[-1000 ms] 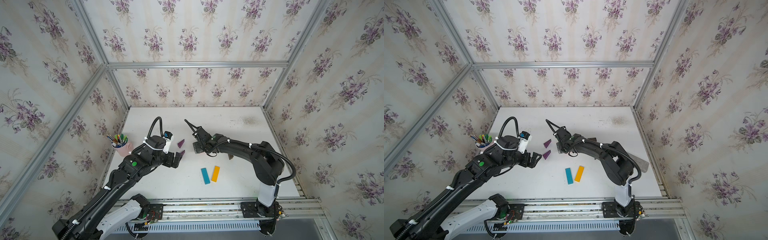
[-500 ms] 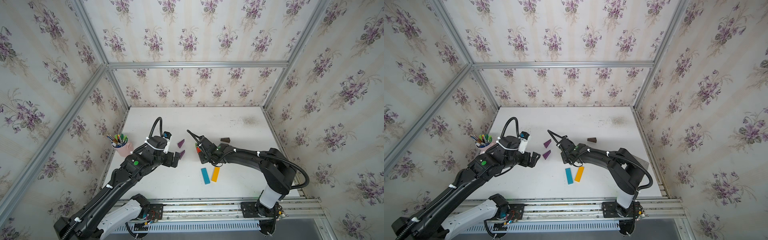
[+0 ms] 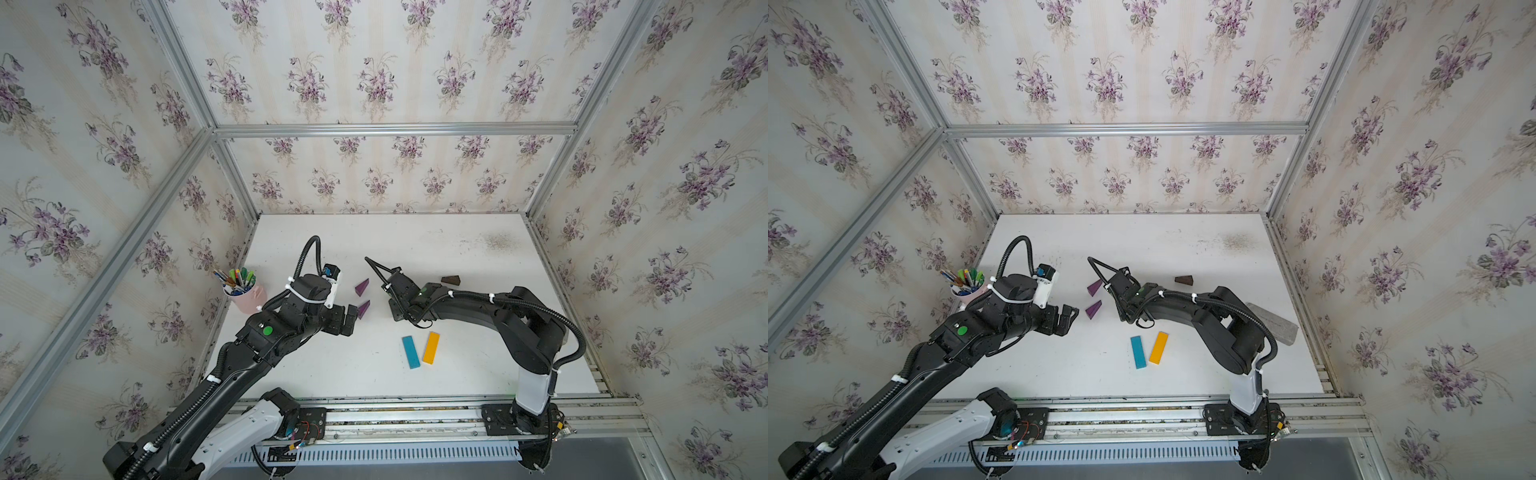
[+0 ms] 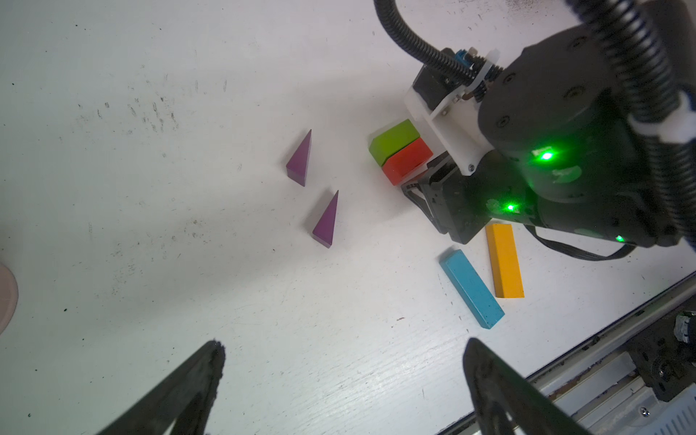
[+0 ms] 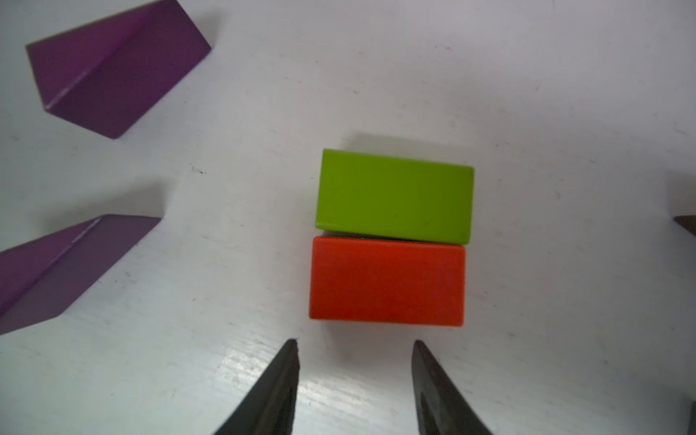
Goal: Assemble a small pinwheel with building blocks
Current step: Assemble the building block at the center of the board.
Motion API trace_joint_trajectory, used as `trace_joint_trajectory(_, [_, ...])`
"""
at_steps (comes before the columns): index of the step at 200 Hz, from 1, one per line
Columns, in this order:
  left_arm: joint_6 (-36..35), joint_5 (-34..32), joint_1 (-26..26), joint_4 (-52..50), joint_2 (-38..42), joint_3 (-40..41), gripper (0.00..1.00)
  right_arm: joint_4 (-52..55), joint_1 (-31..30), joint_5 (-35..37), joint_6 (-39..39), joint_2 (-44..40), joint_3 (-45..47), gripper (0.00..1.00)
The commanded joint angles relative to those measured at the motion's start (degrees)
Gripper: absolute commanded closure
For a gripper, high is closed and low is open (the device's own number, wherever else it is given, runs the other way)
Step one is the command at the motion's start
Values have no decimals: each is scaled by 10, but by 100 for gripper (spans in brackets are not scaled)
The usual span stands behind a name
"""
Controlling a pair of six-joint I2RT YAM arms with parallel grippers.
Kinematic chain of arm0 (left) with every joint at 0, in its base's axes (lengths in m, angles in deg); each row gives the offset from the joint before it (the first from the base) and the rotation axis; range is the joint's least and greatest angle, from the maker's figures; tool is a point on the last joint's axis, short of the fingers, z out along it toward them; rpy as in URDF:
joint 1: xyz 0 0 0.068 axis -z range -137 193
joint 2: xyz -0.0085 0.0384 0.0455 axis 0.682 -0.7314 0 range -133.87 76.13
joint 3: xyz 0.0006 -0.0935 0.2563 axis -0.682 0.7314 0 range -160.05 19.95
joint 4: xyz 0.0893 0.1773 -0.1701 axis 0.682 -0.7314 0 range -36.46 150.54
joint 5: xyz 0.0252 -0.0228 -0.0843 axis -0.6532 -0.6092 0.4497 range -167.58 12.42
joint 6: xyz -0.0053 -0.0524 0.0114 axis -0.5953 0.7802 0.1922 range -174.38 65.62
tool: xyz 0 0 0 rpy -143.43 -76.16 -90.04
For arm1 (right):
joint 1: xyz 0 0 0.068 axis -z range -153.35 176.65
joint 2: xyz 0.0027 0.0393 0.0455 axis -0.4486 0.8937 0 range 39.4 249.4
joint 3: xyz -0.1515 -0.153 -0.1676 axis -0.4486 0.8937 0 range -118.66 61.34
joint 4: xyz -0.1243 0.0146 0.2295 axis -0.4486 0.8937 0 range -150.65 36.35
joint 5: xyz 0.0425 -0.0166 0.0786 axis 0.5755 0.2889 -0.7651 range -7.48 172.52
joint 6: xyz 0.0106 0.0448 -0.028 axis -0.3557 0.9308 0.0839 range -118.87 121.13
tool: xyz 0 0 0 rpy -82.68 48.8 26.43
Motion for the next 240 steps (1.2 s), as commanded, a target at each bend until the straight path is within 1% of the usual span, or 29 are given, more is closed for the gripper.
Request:
trace_joint_trajectory(1, [2,0,0,-2,-1,0,1,6,2,13,11,5,2,50])
trace_joint_trajectory(41, [2,3,0,-1,-3,1,1,-4,6,-6,7,8,-5,52])
trace_joint_trajectory(124, [2,6,1,-2,0,1,1,3,8,11,8,13,-12,53])
trace_joint_trajectory(240, [2,11,1,-2,-2,0,1,-8,14,5,14,19,-19,53])
